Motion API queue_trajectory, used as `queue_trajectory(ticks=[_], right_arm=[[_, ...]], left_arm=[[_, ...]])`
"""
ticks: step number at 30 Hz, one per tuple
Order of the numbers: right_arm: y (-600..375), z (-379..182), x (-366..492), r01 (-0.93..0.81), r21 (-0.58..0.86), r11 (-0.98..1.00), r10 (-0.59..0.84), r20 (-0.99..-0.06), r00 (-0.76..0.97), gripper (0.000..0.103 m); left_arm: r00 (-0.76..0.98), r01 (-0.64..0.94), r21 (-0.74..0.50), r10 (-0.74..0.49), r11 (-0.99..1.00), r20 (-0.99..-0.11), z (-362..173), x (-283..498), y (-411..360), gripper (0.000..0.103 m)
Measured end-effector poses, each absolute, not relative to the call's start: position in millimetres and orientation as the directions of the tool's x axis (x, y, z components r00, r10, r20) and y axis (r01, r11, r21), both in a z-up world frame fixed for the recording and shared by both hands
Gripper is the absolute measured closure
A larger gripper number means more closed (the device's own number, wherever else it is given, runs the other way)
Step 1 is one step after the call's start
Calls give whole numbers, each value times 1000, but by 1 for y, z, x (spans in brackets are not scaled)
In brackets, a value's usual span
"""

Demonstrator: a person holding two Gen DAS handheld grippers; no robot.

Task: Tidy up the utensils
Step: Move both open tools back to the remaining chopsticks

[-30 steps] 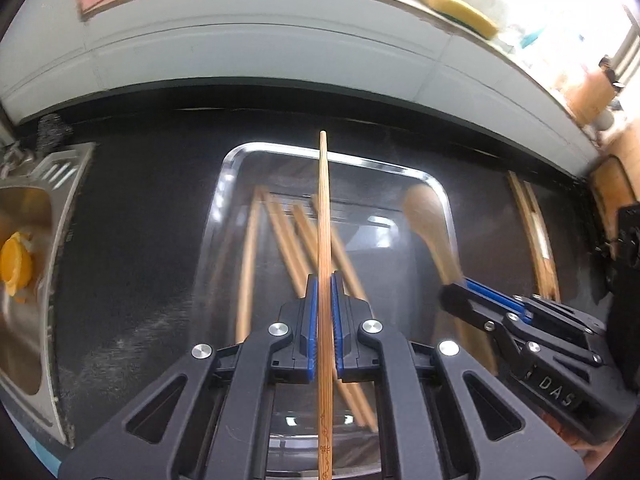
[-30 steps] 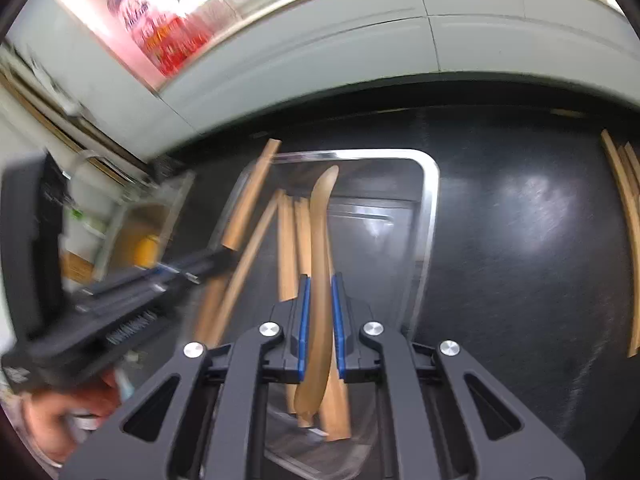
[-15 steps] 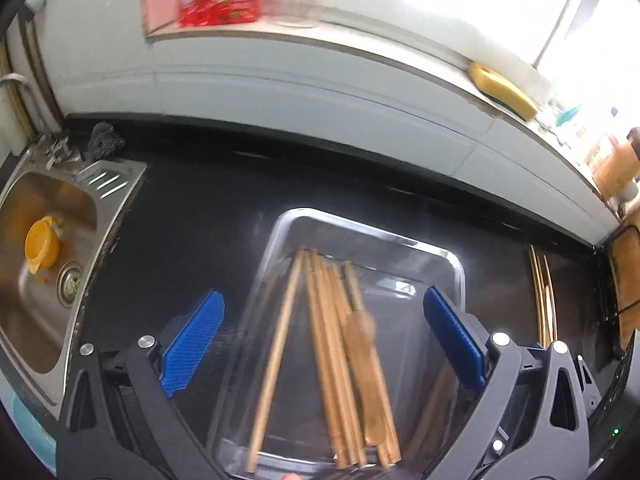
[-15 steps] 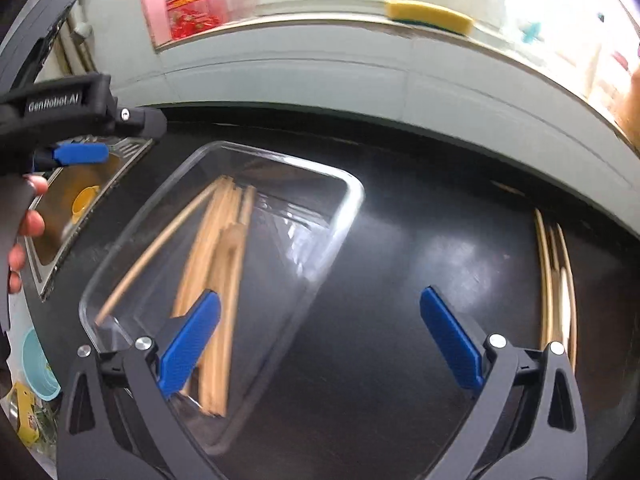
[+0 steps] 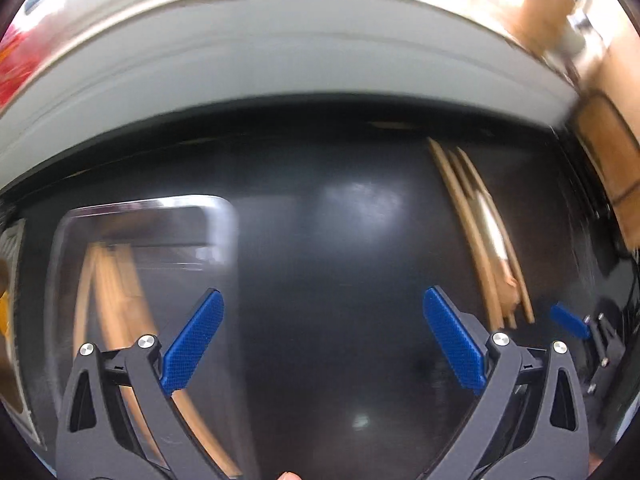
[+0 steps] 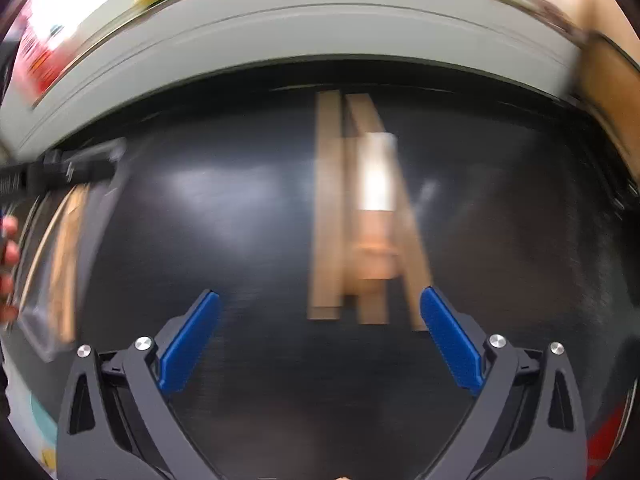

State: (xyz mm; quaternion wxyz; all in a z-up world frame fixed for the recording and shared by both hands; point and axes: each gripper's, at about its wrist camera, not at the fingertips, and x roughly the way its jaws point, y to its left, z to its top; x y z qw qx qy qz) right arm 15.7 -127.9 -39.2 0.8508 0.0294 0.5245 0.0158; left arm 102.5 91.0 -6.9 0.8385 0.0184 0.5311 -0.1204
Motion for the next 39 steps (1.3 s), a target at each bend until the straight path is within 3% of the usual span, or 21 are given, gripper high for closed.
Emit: queue_trajectory(ticks=[5, 15, 27, 39], right_arm=[[-189, -45, 22, 83, 56, 995, 13, -895, 445, 6], [-219, -75, 43, -19, 24, 1000, 29, -924, 382, 6], [-228, -87, 70, -84, 75, 994, 101, -919, 381, 6], [-215, -94, 96, -142, 26, 989, 83, -907, 413, 6]], left_arm=[[342, 282, -94, -191, 955, -920, -34, 109, 25, 6], [299, 259, -44, -123, 965, -946, -67, 136, -34, 6], [292, 124, -10, -46, 992, -955, -80, 153, -9, 6], [311, 190, 74, 11, 979, -950, -83, 170, -19, 6]])
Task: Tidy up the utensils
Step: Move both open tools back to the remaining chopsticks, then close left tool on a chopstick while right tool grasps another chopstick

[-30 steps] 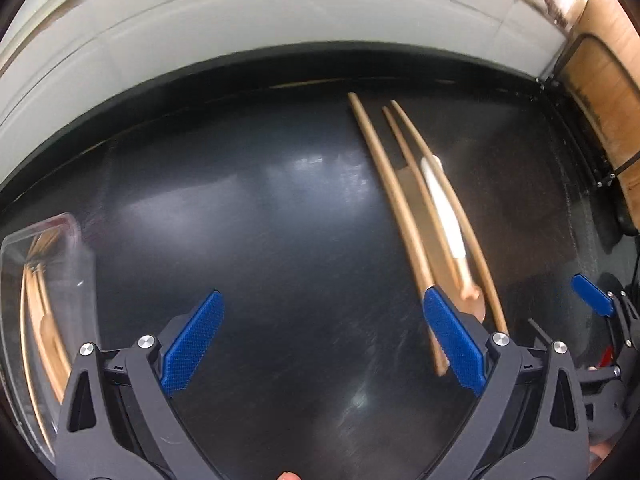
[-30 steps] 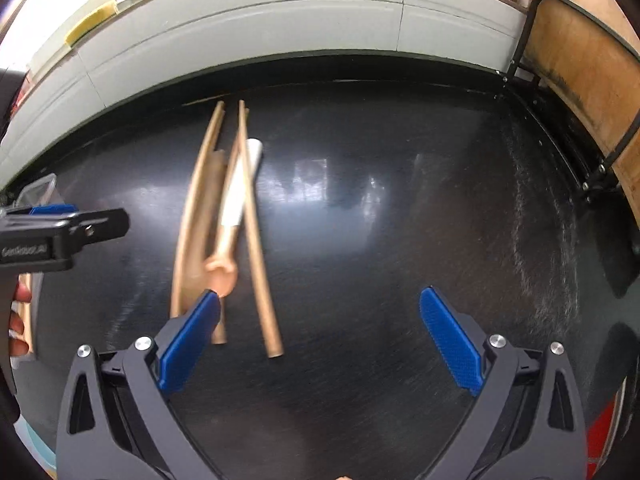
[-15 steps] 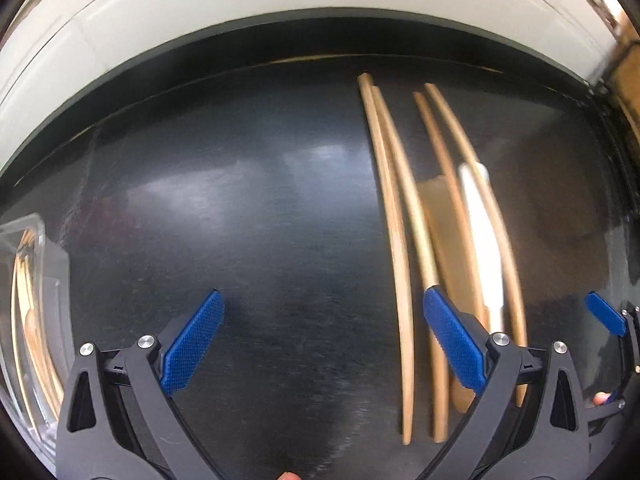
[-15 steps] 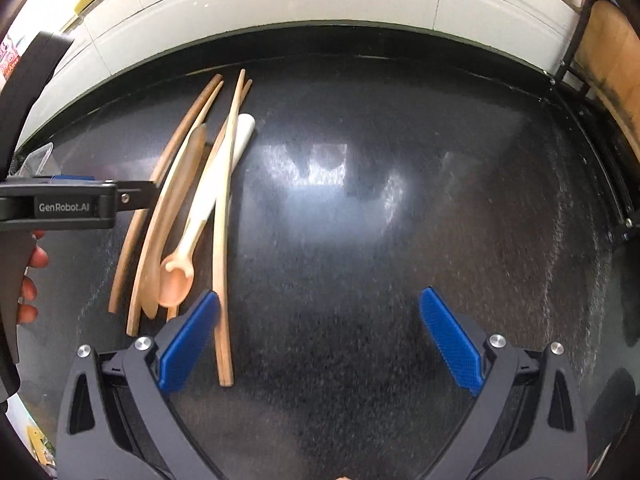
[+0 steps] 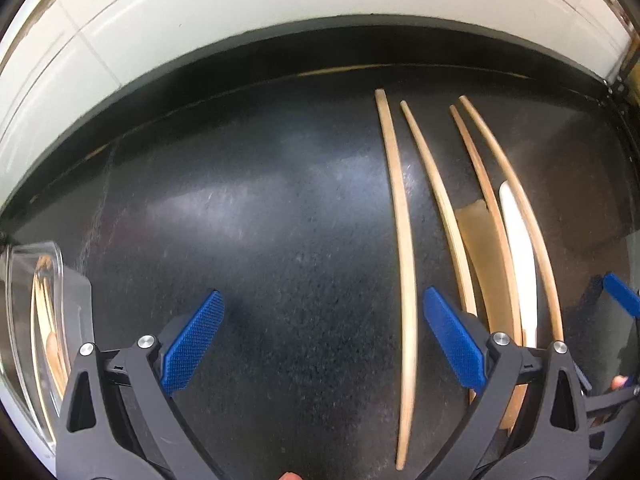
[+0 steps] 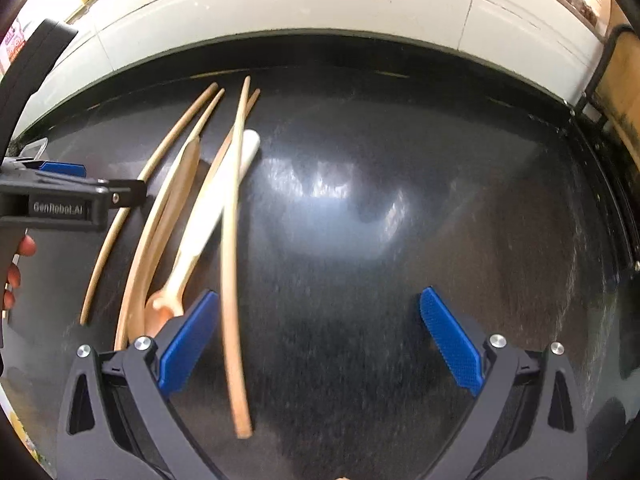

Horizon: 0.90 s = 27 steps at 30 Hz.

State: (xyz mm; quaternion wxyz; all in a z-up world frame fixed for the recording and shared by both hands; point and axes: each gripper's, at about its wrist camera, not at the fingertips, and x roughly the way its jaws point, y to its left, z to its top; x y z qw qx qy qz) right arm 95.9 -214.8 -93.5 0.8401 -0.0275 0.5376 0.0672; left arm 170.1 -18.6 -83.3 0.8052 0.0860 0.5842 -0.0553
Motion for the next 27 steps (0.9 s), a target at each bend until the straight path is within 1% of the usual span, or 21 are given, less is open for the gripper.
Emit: queue_trajectory(ticks=[2, 3, 8, 12, 26, 27], right_arm=[[-213, -93, 105, -162, 26, 986, 92, -906, 414, 6], [-212, -94, 108, -173, 30, 985, 100, -905, 413, 5], [-206, -96, 130, -211, 32, 977, 120, -899, 421, 5], [-203, -95, 142, -228, 30, 973, 124, -904, 410, 5], [-197, -92, 154, -223, 29, 974, 112, -923, 368, 5], [-195, -92, 155, -221, 28, 975, 110, -922, 370, 6]], left_arm=[[301, 203, 53, -11, 978, -954, -82, 172, -24, 6], [285, 206, 20, -40, 978, -958, -83, 175, -23, 6], [307, 223, 20, -50, 975, -950, -83, 184, -33, 6], [332, 201, 24, -45, 979, -942, -82, 188, -44, 5], [357, 219, 28, -53, 975, -933, -77, 195, -51, 5], [360, 214, 28, -52, 976, -931, -77, 195, -52, 5]])
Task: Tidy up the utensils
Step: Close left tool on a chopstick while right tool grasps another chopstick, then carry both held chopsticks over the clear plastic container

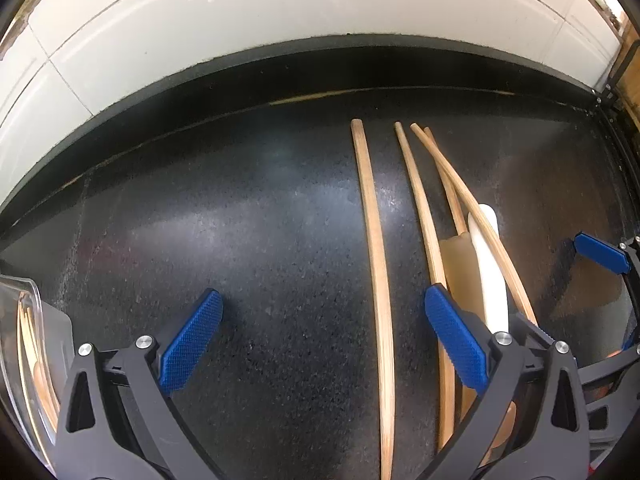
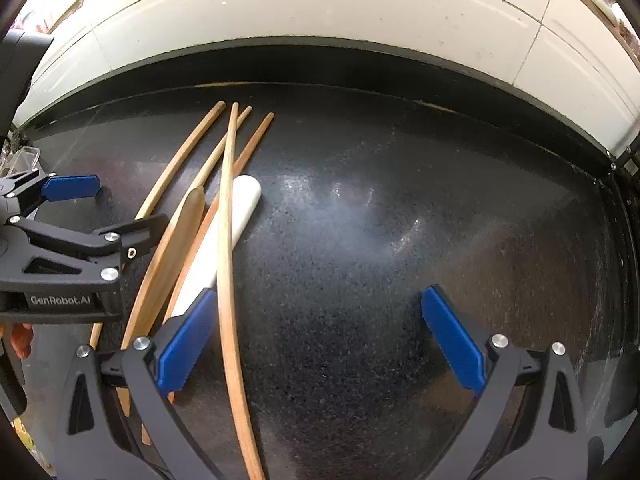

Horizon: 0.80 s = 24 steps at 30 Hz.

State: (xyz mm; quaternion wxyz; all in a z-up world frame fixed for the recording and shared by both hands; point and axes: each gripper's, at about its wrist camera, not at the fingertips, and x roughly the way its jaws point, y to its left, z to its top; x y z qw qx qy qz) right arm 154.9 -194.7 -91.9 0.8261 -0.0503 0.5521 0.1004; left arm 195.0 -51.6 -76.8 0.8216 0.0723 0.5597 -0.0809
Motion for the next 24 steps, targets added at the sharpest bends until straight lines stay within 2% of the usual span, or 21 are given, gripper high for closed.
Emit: queue_trajectory(ticks=[2, 3, 4, 5, 11, 18, 24], right_arm=[[-190, -87, 149, -241, 25, 970, 127, -901, 416, 36], [-187, -83, 146, -249, 19, 968, 131, -887, 443, 97], [-183, -81, 144, -229, -6, 973, 101, -886, 452, 95], [-182, -82, 143, -224, 11, 974, 114, -885, 451, 95], [-204, -74, 140, -107, 107, 989, 141, -900, 412, 95], [-209, -39, 120, -31, 226, 974, 217, -874, 434, 95], [-171, -10, 97, -17, 356, 934, 328, -841, 431, 95]], left_arm=[[368, 210, 26, -55, 977, -928, -73, 187, -52, 9], [395, 219, 25, -65, 975, -916, -70, 182, -53, 54], [458, 245, 49, -72, 968, -886, -63, 176, -56, 100], [463, 242, 96, -28, 965, -886, -65, 173, -59, 97], [391, 210, -73, -152, 975, -908, -56, 166, -43, 97], [423, 197, -156, -227, 968, -877, -20, 146, -14, 97], [458, 195, -201, -270, 960, -847, 16, 132, 36, 97]])
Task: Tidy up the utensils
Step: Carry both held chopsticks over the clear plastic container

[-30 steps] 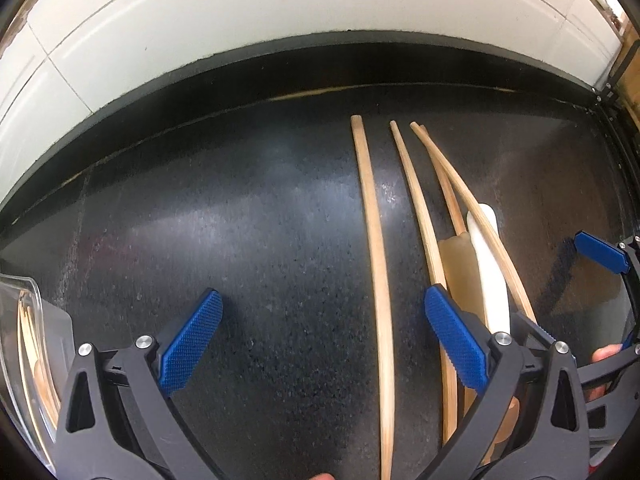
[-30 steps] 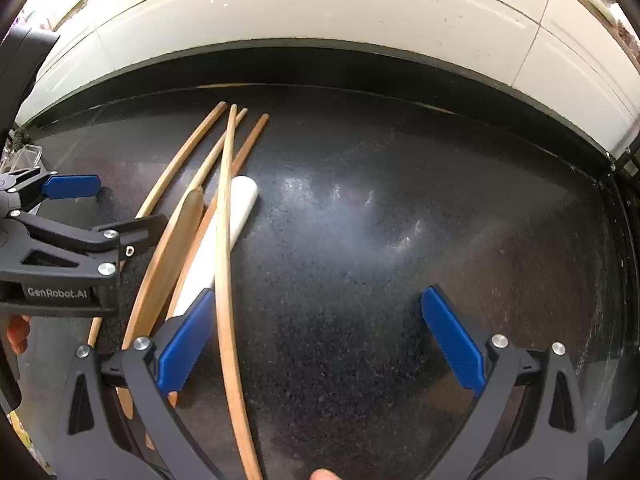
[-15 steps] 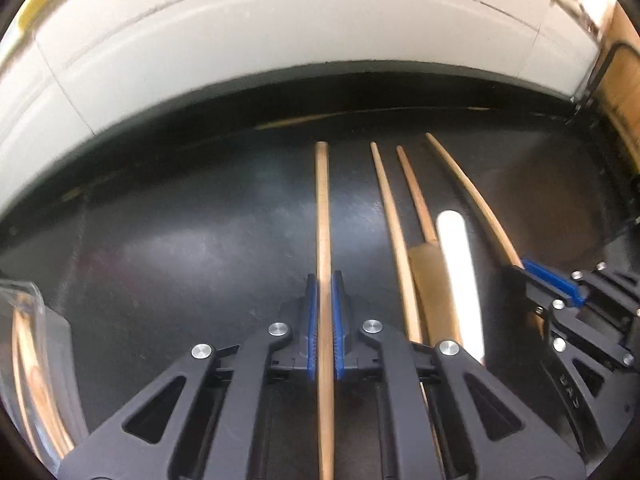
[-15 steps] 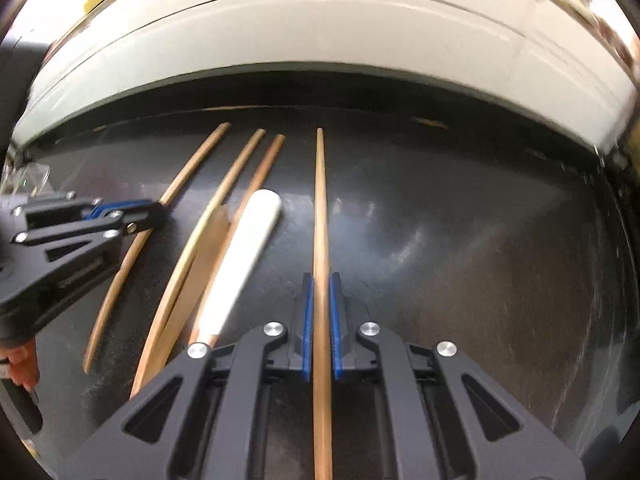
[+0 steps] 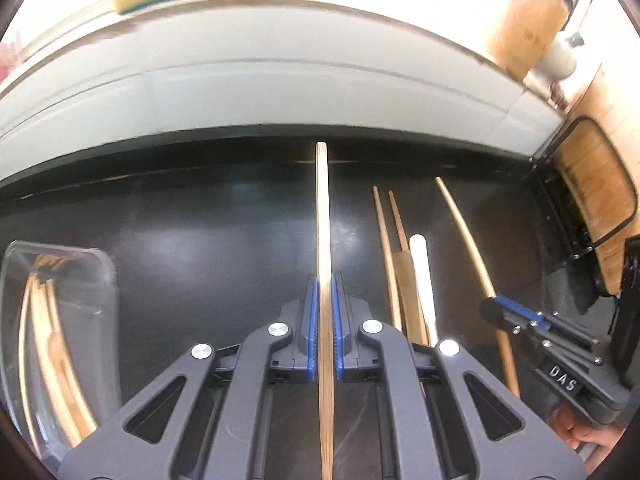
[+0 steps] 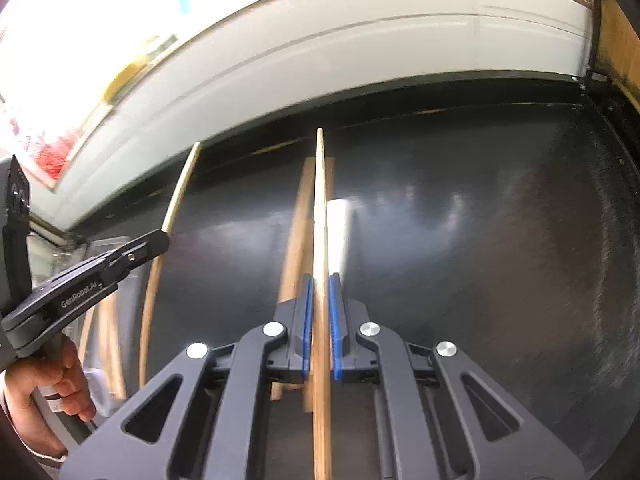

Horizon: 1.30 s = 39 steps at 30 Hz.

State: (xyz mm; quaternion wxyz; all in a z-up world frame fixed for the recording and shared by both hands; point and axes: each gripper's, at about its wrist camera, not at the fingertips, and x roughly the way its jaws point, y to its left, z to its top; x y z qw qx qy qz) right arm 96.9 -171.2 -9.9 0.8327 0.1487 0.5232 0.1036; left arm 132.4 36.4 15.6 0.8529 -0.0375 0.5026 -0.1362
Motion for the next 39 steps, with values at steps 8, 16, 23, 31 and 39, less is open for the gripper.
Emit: queue_trajectory(ticks=[8, 16, 23, 31, 39], right_arm=[[-84, 9, 68, -91, 479, 873, 478, -805, 353, 95], [29, 27, 29, -263, 521, 812, 579, -777, 247, 95], [89, 24, 24, -281, 508, 814, 573, -783, 242, 95], [124, 5, 36, -216, 478, 852, 522, -813, 257, 95], [134, -7, 47, -135, 462, 877, 481, -833, 272, 94]], left_arm=[[448, 83, -350, -349, 933, -823, 32, 103, 141, 97], [464, -6, -328, -288, 945, -838, 23, 63, 241, 97], [445, -12, -289, -254, 957, -859, 14, 64, 294, 97], [386, -19, -306, -275, 952, -881, -12, 76, 344, 97], [404, -19, -297, -265, 955, -876, -13, 95, 352, 93]])
